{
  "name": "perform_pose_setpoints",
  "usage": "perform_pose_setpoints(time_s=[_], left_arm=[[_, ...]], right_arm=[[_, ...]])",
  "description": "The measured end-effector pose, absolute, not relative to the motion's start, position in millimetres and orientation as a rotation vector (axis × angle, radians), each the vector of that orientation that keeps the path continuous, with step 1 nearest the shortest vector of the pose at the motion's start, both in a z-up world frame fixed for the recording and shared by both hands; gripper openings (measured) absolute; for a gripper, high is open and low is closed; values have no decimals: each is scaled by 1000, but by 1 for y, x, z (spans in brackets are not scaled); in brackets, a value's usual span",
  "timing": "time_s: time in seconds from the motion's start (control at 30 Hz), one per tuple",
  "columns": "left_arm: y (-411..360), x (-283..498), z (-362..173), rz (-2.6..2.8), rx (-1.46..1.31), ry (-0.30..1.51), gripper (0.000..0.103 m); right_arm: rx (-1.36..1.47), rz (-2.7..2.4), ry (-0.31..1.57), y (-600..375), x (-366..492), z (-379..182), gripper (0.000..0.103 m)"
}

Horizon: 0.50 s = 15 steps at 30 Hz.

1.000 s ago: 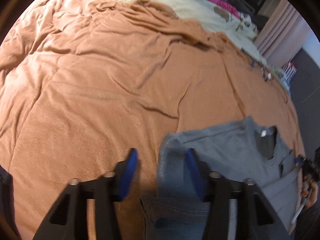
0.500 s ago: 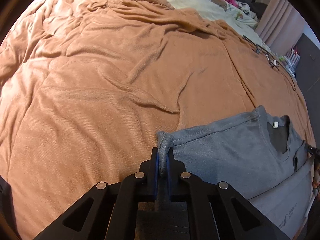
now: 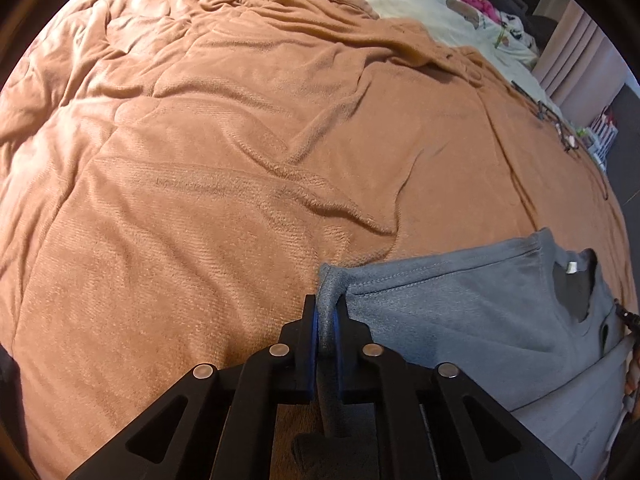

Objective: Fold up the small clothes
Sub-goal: 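Grasp the folded edge with the left gripper and straighten it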

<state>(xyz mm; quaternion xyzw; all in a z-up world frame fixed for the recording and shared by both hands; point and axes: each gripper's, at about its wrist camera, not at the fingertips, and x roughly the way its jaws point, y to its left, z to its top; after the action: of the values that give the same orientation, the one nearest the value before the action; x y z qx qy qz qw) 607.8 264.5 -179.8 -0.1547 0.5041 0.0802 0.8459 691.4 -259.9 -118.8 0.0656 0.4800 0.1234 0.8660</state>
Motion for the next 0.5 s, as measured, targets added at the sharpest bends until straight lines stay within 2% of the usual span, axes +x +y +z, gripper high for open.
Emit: perform_pose_setpoints(time_s=[0.07,0.2,0.27,0.3,0.33,0.4,0.5], left_arm=[[269,610,-178,177,-335,1081,18],[279,606,-167,282,-286,1085,56],[285,598,-157,308,-281,1046,57],[288,595,-154,307,-296,1037,57],[292,590,-151,300,-320,1031,57],[295,583,-145,284,-334,1024,57],[294,571,-135,226,-320,1019,57]], right_arm=[[128,258,1013,-256,692,-119,4],[161,288,1042,-260,698,-109,5],[178,314,1021,-266,695,-98,8],[182,322,1008,-268,693,-94,15],[189,328,997,-271,690,-89,33],[204,353,971,-276,682,-81,60],[183,385,948,-281,667,-72,62]])
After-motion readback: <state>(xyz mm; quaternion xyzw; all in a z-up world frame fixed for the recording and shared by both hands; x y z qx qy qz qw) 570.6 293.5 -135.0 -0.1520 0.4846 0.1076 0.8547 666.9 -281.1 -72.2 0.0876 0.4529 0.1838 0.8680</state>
